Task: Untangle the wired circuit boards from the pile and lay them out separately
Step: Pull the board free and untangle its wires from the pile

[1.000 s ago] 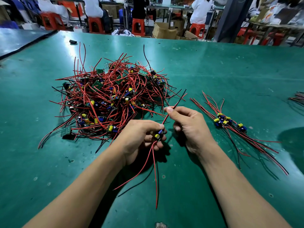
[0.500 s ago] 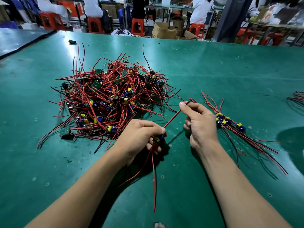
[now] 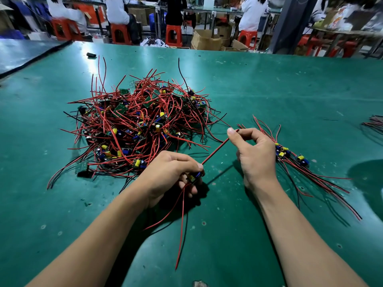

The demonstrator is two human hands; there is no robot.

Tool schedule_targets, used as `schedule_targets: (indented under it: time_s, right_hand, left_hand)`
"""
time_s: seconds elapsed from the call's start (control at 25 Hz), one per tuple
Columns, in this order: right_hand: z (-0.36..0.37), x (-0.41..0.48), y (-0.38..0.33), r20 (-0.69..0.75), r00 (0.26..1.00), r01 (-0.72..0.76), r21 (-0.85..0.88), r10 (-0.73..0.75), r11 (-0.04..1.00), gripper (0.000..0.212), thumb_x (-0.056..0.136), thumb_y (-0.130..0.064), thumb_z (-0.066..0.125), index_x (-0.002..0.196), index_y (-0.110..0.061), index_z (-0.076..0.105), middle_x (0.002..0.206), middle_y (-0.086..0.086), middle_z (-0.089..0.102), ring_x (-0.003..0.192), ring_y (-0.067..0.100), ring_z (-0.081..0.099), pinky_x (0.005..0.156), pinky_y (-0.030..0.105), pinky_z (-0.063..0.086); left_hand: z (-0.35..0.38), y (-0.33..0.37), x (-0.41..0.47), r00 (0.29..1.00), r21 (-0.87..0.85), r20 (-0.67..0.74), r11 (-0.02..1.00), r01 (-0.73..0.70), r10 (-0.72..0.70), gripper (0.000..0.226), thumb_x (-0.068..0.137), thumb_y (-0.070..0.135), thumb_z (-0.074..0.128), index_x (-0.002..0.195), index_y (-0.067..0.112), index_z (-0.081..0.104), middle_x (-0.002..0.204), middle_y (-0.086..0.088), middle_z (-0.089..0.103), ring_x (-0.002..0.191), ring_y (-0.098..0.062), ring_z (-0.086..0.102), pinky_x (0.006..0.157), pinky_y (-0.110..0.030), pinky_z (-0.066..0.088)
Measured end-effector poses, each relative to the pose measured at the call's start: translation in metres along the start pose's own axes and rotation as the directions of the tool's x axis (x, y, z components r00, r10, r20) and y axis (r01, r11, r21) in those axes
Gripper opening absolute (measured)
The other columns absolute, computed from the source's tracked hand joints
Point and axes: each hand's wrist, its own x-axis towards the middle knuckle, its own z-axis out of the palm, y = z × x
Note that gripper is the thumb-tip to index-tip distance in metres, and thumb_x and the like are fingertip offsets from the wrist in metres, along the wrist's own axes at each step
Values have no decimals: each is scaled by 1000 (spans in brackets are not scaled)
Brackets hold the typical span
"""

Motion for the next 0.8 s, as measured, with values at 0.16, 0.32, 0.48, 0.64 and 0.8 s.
schedule_targets:
  time_s: [0.16, 0.32, 0.48, 0.64, 0.8]
  right_hand:
    - [-1, -1, 1, -52, 981, 174, -167, -185, 971, 21, 81, -29, 81, 68, -31, 65, 73, -14, 67, 71, -4, 58, 73, 10, 42]
    - [1, -3, 4, -45, 999, -28, -45, 26, 999, 24, 84, -38, 78, 65, -26, 68, 56, -16, 55, 55, 10, 48, 56, 22, 37]
    - [3, -9, -9, 77, 959, -282, 157, 273, 947, 28, 87, -48, 75, 75, -22, 72, 58, -13, 49, 41, 9, 34, 40, 19, 25]
    - [10, -28, -25, 354, 903, -230, -78, 242, 970, 30, 79, -55, 78, 86, -26, 75, 66, -8, 63, 50, 10, 50, 50, 25, 41]
    - [14, -40, -31, 440, 893, 69, -349, 98, 934, 31, 78, -37, 85, 104, -27, 71, 78, -6, 66, 53, 3, 50, 56, 17, 44]
  left_hand:
    - [4, 0, -1, 999, 38, 36, 999, -6, 4, 12, 87, 2, 65, 77, -1, 71, 65, -18, 64, 45, -24, 57, 49, -27, 42]
    - [2, 1, -3, 999, 58, 40, 998, -9, 7, 13, 87, 3, 65, 78, -1, 72, 65, -16, 65, 45, -22, 58, 49, -26, 40]
    - [6, -2, -3, 996, -67, -75, 996, -58, 53, 15, 91, 8, 64, 87, -5, 69, 71, -18, 67, 50, -23, 63, 46, -25, 52]
    - [14, -2, 2, 990, -314, -136, 947, -69, 27, 34, 97, 33, 58, 103, 3, 71, 98, -14, 75, 75, -26, 73, 71, -36, 61]
    - [18, -2, 1, 998, -245, -43, 968, -55, 46, 43, 100, 46, 44, 111, 16, 74, 102, -6, 76, 90, -21, 73, 86, -35, 55]
